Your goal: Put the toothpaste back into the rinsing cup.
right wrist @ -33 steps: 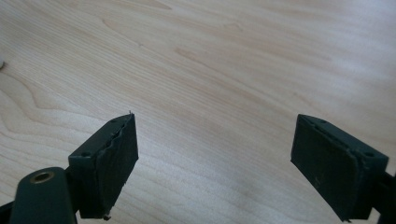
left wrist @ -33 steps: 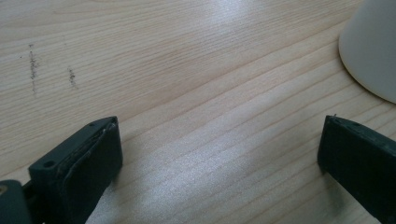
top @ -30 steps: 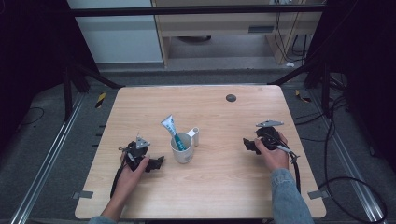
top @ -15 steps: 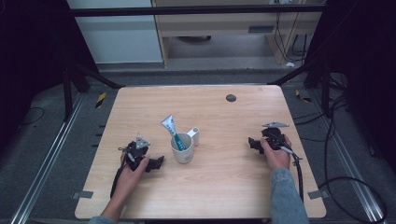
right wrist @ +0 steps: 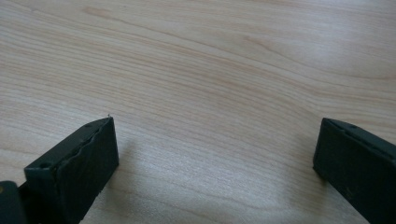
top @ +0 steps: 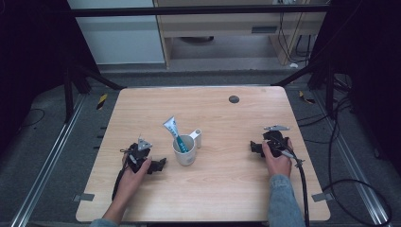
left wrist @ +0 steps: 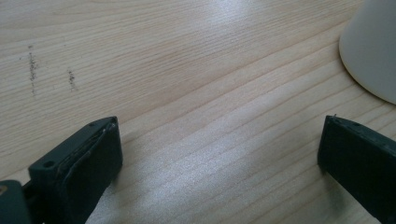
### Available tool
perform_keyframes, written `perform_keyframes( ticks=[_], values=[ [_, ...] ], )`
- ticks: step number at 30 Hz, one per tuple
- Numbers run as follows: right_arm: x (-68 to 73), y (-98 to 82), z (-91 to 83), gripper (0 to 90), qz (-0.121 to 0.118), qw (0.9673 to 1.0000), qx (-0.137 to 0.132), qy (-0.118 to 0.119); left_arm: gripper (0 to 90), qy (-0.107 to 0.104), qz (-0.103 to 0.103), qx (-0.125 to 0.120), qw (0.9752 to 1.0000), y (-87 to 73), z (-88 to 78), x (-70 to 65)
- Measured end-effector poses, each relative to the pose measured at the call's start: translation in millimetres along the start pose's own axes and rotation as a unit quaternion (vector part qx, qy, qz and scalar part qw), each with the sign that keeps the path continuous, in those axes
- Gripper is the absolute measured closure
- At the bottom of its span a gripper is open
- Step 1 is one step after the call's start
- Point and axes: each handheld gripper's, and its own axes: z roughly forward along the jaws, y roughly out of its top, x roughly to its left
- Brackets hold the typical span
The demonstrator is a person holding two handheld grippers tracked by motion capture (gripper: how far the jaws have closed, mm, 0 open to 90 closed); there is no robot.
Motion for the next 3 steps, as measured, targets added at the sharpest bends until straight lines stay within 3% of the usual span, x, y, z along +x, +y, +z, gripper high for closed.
perform_keyframes(
  ticks=[3],
  values=[
    [0.9,0.4,0.6,0.3,0.006,0.9999,-0.001,-0.008,0.0,0.0,0.0,0.0,1.0,-0.1,0.0,-0.1]
  ],
)
